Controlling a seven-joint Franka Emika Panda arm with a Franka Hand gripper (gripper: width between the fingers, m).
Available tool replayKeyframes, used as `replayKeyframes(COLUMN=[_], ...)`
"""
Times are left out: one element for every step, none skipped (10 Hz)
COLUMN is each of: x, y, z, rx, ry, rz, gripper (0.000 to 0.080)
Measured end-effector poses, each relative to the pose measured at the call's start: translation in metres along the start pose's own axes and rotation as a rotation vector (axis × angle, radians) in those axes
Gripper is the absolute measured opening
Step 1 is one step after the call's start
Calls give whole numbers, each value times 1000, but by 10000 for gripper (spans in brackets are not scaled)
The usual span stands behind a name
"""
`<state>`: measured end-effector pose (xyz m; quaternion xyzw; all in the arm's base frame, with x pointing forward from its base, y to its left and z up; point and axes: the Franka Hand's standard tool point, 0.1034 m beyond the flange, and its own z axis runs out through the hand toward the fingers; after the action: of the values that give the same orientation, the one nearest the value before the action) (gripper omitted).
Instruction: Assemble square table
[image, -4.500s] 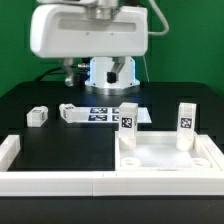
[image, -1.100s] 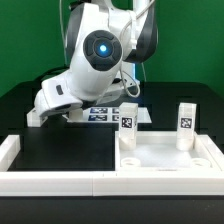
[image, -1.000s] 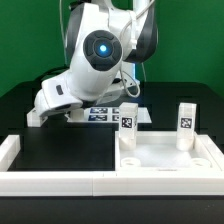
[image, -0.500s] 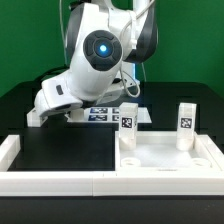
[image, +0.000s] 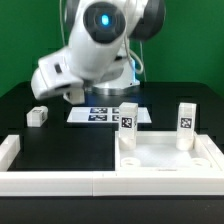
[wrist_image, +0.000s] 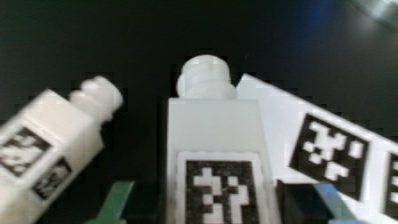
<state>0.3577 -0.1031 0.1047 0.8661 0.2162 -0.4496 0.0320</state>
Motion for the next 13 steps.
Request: replayKeyframes(x=[-4,3,4,6,5,2,2,5,9,14,14,13,14], y=[1,5,5,7,7,3,-1,-9,-18,-24,-17,-15,-13], z=[-15,-10,-10,-14,-18,-36,-75,-111,-127,-147,-145,-142,-144], rx=[-8,-25,-29,-36,-37,-25,-18,-3,4,-6,-34,-38,-50], ry=[34,95,141,224,289,320,405,489,525,606,703,769,844], rz=[5,-4,-11,-17,-17,-15,-13,-4,29,37,22,27,26], gripper=[290,290,290,290,290,290,290,290,290,290,290,290,290])
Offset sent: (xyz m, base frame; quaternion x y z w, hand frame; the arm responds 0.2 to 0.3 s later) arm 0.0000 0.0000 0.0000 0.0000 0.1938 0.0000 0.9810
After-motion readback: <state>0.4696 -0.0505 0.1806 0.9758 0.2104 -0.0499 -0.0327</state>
